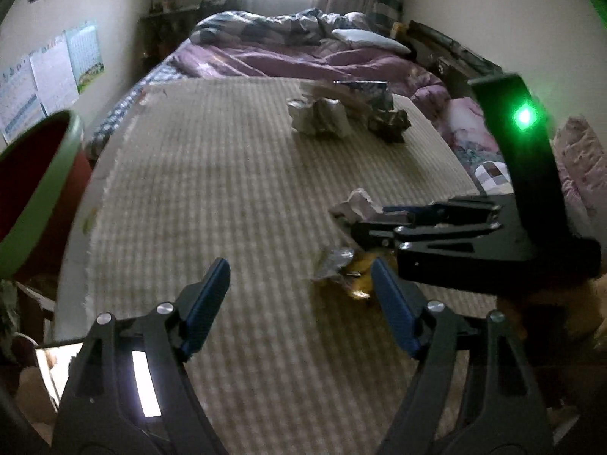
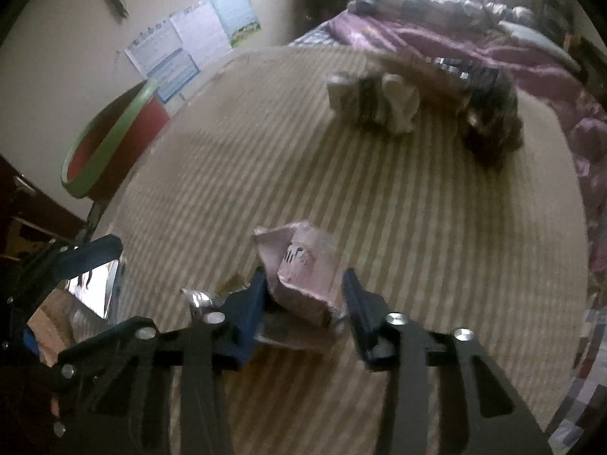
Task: Collect trash
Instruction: 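Move both grippers back to the mat toward the remaining wrappers, then grasp the gold foil wrapper with the left gripper while the right grasps the pink wrapper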
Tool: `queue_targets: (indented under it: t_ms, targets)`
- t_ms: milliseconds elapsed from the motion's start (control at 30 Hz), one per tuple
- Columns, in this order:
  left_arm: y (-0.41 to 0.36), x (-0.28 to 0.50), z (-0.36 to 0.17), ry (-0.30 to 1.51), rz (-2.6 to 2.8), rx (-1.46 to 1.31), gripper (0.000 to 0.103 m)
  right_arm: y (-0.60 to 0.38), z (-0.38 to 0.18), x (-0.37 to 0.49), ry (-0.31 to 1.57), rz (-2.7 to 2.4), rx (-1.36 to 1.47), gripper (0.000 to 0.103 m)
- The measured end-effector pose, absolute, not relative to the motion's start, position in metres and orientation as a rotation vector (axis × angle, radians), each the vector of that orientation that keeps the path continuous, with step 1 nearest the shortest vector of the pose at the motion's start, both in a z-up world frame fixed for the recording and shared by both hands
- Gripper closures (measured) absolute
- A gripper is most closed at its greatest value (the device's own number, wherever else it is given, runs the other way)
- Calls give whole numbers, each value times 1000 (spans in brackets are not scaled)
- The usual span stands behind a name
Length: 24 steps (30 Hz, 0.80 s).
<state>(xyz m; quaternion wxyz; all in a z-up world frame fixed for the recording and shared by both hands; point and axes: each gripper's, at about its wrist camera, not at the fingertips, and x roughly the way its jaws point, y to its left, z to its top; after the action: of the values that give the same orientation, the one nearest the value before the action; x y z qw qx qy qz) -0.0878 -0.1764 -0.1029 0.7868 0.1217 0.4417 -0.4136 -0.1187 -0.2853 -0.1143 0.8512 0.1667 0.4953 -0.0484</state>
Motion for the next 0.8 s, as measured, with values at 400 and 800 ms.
queue_targets:
  t_ms: [400,800]
  targets:
    - [-198,-85,-139,1094,-914,233,29,-323,-79,-149,863,-258,445,65]
    - [-197,-69,-141,1085,-897,212,56,-314,-81,-134,872,-241,454,65]
